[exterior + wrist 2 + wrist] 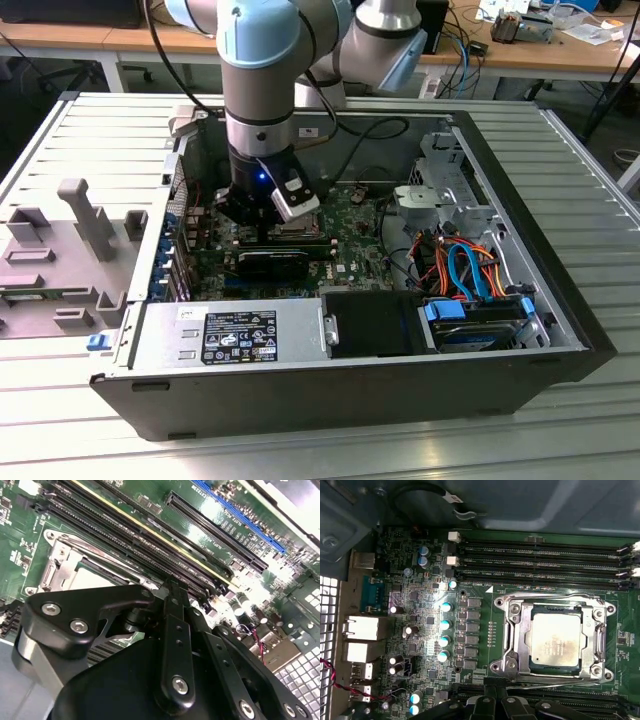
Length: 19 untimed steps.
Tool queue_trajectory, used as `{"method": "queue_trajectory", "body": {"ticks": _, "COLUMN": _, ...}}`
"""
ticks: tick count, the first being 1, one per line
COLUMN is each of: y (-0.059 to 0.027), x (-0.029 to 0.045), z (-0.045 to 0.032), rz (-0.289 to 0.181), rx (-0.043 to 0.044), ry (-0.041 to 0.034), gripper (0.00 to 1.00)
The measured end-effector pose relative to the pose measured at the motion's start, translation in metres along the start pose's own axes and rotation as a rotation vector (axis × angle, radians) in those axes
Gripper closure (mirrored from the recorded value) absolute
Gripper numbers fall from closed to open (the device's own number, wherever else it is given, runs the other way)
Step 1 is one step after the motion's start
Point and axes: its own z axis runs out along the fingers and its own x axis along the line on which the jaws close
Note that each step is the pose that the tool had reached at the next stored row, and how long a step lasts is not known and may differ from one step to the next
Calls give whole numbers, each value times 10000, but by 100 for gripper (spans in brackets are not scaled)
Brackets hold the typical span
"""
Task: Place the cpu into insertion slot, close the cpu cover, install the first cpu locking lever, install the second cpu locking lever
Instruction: 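Install the second cpu locking lever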
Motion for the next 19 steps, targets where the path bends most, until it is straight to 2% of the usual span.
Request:
{"method": "queue_trajectory", "body": {"ticks": 5, "y": 64, "x": -2, "z": 9, "rz": -244, "rx": 5, "ry": 1, "gripper": 89}}
{"method": "queue_trajectory", "body": {"ticks": 19, "y": 93, "x": 2, "z": 37, "rz": -938, "rx": -13, "ry": 10, "gripper": 89}}
